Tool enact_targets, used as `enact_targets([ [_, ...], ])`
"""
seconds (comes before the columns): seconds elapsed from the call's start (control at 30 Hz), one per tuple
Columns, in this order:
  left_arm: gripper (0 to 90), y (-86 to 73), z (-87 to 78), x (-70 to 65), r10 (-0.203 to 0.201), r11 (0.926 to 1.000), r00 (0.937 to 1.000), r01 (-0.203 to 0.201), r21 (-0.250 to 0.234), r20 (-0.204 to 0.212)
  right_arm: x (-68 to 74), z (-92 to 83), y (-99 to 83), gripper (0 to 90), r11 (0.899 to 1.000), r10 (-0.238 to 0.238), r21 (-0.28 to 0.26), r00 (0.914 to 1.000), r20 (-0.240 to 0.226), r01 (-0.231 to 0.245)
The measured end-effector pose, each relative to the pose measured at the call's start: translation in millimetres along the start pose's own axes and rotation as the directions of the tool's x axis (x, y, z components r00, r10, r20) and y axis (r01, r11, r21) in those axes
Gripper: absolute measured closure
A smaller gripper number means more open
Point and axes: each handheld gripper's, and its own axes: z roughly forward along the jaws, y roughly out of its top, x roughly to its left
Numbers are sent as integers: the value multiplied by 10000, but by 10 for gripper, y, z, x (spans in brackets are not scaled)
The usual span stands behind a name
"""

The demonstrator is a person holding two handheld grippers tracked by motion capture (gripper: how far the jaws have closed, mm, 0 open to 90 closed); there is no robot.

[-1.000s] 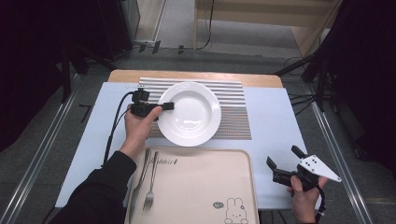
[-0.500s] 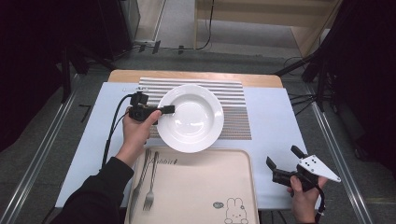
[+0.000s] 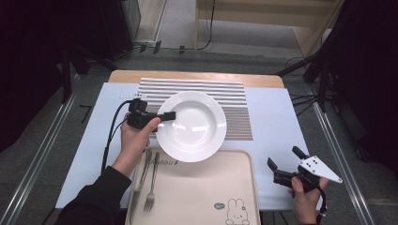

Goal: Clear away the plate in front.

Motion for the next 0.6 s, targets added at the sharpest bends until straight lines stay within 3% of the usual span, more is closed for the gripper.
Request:
enact_targets([
  [0.6,815,-313,-152,-123,112,9999,9994,-116,119,339,17,9,0,0,10000,-45,8,10000,-15,46],
])
